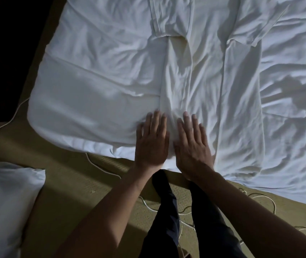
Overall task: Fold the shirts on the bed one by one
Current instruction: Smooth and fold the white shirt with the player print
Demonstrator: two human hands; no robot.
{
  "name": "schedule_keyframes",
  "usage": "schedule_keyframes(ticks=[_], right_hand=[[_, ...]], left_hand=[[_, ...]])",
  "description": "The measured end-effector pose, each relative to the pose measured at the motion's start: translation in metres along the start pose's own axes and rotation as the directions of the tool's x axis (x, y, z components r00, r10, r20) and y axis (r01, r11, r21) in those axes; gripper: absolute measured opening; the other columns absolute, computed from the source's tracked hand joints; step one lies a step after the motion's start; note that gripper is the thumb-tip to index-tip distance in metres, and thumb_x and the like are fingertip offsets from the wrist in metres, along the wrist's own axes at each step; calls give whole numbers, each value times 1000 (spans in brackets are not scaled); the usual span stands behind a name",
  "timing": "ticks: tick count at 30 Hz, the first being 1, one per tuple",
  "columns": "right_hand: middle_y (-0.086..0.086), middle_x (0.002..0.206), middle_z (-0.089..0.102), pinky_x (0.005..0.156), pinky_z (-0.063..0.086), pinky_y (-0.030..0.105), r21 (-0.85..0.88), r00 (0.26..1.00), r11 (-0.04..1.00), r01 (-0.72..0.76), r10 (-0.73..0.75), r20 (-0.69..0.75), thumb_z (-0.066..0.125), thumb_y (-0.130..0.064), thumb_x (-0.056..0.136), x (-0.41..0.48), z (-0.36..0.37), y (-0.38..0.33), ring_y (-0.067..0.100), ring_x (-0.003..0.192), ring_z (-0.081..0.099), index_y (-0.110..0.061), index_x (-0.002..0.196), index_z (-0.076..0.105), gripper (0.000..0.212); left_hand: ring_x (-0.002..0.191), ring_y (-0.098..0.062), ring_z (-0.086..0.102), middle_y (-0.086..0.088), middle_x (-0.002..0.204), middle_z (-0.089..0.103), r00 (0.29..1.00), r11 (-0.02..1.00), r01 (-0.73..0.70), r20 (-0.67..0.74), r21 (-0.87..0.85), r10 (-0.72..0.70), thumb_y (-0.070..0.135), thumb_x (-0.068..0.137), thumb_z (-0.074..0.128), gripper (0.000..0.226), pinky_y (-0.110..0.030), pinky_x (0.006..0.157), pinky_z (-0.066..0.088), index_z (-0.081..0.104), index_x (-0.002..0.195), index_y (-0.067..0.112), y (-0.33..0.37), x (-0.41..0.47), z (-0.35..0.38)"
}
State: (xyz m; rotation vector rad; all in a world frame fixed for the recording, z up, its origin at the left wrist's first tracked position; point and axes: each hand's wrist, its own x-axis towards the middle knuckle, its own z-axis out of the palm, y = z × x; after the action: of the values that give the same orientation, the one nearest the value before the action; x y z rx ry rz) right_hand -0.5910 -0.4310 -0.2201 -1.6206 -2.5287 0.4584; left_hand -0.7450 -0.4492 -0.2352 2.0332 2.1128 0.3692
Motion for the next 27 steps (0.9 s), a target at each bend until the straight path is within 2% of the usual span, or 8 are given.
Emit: schedule_keyframes(ticks=[3,7,10,14,17,23,25,27], right_hand=[[19,171,11,126,18,56,-71,994,996,63,-55,97,40,-39,107,0,14,17,34,160,6,-1,162,22,69],[21,171,12,128,12,55,-45,996,999,-7,11,86,35,-44,107,-6,7,26,33,160,7,2,161,21,72],[22,170,13,127,14,56,-17,994,995,-96,97,47,32,-41,109,11,-6,27,36,159,8,3,161,22,69],[16,172,-1,129,7,52,-7,981,983,-182,182,59,16,-47,109,69,-29,37,29,160,-6,-2,163,10,71],[13,172,-6,130,4,50,25,980,980,-195,194,30,16,-46,109,125,-40,51,27,160,-10,-4,164,6,70],[11,171,-13,129,-7,44,39,985,986,-164,161,65,16,-41,108,233,-62,75,27,158,-16,-7,164,2,68],[13,173,-3,130,0,48,20,988,990,-140,138,75,31,-37,107,265,-66,79,32,160,-4,-9,165,9,67],[18,163,32,124,24,54,2,996,996,-84,84,4,52,-30,96,293,-66,81,40,149,32,-10,158,34,67]], left_hand=[[158,-36,22,-18,168,29,995,995,-80,64,64,75,27,110,42,55,-60,124,22,36,160,4,-15,1,9],[132,-43,55,-21,144,59,993,994,-112,-38,-7,112,19,103,46,43,-58,109,41,60,141,2,-25,8,-2],[114,-40,59,-16,127,65,994,995,-65,-93,-72,58,19,99,46,36,-51,94,47,67,126,8,-18,46,-20],[114,-38,59,-16,129,64,993,998,-50,-111,-30,46,15,98,48,32,-50,88,49,67,123,7,-7,115,-25],[116,-39,60,-18,131,63,994,998,-54,-89,23,56,14,97,48,32,-51,88,51,67,122,7,-6,171,-20],[126,-41,55,-19,143,56,993,987,-38,116,157,20,7,82,58,53,-52,94,51,62,135,9,-20,271,-10],[126,-42,53,-20,143,54,992,981,-28,122,190,5,8,81,57,55,-52,95,51,59,137,8,-30,301,-6],[123,-42,53,-19,140,55,994,972,-15,105,236,-11,12,82,60,51,-51,93,49,59,133,9,-40,326,-3]])
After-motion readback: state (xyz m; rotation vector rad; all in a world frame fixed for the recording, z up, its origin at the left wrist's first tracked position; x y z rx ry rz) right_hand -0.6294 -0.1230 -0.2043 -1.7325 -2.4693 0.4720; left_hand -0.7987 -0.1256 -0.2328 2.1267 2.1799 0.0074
